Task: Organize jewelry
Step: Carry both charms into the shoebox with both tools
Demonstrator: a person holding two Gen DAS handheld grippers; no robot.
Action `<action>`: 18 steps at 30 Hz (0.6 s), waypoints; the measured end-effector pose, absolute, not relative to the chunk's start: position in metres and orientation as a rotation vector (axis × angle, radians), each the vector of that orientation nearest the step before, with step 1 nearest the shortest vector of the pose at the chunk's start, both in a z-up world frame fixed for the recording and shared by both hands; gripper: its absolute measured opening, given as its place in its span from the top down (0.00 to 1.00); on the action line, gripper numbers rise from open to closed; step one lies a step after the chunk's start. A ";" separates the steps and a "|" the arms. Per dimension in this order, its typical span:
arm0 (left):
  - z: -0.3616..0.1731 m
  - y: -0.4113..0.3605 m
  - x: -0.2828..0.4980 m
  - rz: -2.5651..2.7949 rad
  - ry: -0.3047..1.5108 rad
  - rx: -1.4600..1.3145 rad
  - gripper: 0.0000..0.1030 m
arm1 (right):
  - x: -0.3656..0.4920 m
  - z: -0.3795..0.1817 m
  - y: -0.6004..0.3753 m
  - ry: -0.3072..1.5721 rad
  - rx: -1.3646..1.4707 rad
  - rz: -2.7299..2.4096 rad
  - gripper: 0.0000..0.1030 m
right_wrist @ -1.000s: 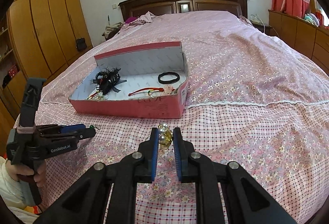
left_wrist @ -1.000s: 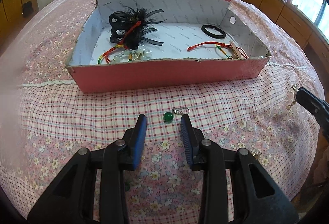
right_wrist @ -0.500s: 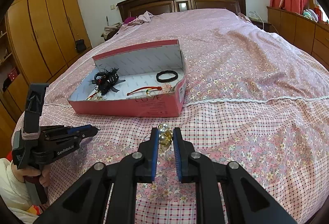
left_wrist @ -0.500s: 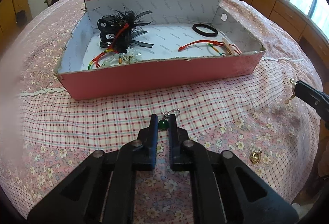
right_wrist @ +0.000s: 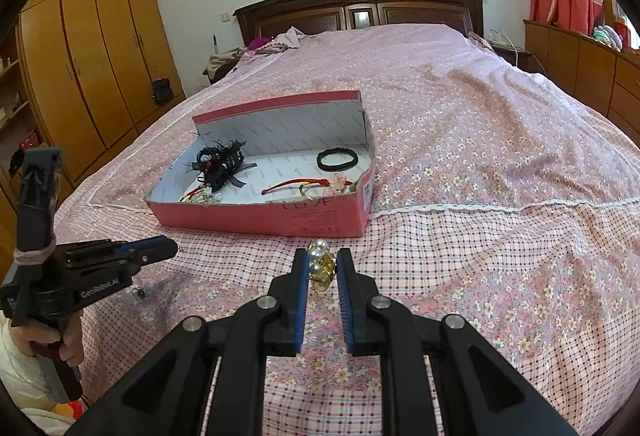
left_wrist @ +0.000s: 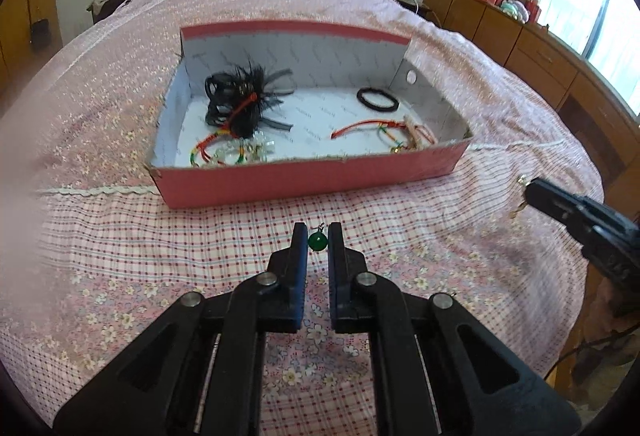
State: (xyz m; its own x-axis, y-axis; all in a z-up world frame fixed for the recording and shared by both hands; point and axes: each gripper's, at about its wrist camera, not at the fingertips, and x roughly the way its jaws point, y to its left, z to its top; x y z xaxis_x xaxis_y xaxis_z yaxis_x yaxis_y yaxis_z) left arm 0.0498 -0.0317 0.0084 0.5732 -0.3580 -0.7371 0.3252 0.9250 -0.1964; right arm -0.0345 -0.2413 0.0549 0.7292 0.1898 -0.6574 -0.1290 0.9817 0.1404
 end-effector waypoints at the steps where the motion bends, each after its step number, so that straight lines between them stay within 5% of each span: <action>1: 0.012 -0.030 0.049 -0.401 0.864 -0.045 0.99 | -0.035 0.056 -0.240 0.732 0.086 0.177 0.85; 18: 0.047 -0.004 0.070 -0.340 0.773 -0.071 0.99 | -0.024 0.075 -0.223 0.715 0.071 0.225 0.85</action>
